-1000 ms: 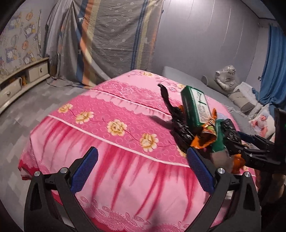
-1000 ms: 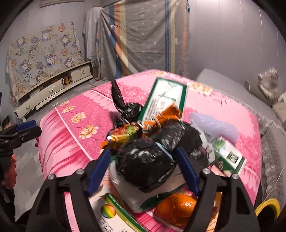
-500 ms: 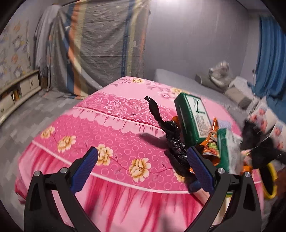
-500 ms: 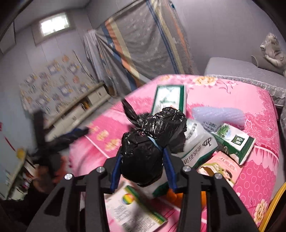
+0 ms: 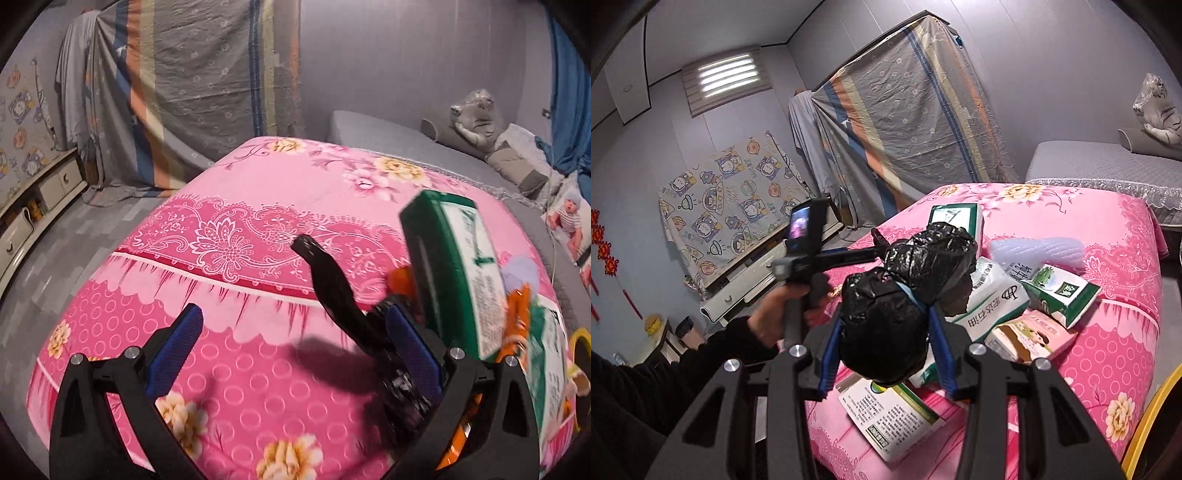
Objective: Collect trash
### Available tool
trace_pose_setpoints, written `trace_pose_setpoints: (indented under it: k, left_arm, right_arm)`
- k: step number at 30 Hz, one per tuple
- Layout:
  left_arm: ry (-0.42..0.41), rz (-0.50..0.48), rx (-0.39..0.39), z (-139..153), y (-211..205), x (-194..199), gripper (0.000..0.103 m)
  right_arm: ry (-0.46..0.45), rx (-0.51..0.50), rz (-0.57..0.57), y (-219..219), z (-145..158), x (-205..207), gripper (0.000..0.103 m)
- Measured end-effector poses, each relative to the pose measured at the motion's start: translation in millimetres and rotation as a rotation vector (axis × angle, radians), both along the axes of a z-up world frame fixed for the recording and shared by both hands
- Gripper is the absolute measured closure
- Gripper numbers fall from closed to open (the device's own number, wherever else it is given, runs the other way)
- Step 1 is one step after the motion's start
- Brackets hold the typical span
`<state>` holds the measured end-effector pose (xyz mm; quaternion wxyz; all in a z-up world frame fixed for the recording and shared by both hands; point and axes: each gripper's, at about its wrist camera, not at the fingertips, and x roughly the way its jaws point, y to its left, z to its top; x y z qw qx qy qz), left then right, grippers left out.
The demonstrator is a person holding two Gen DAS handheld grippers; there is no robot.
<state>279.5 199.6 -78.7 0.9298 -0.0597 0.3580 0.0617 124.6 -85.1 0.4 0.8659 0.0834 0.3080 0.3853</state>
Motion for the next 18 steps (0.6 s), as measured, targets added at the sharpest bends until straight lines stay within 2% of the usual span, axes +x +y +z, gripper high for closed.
trace_pose_setpoints:
  k: [3,5,7,8,9,10,11,13,14,18]
  left_arm:
    - [0.017,0.008,-0.04,-7,6,12,0.009]
    - [0.024,0.007,-0.025,-11,3,19,0.019]
    - [0.052,-0.007,-0.028,-17,3,27,0.042]
    - [0.065,-0.007,-0.041,-19,4,31,0.047]
    - [0.072,-0.004,-0.063,-22,6,31,0.058]
    - [0.075,-0.008,-0.082,-25,8,31,0.074]
    - [0.081,-0.013,-0.087,-28,8,32,0.084]
    - [0.085,-0.012,-0.093,-31,9,30,0.097]
    - [0.08,-0.01,-0.097,-31,7,28,0.1]
    - [0.008,-0.035,-0.118,-18,9,9,0.102]
  right_arm:
    - [0.008,0.001,-0.005,-3,-3,0,0.062]
    - [0.016,0.009,-0.006,-4,-4,0,0.062]
    - [0.018,0.011,-0.01,-5,-5,0,0.062]
    - [0.018,0.011,-0.013,-5,-5,0,0.062]
    - [0.019,0.014,-0.011,-5,-5,-1,0.062]
    - [0.021,0.017,-0.01,-6,-5,-2,0.062]
    - [0.021,0.018,-0.013,-6,-6,-2,0.062]
    - [0.024,0.017,-0.016,-6,-5,-1,0.062]
    - [0.026,0.017,-0.019,-6,-5,-1,0.062]
    - [0.029,0.024,-0.031,-10,-5,-1,0.062]
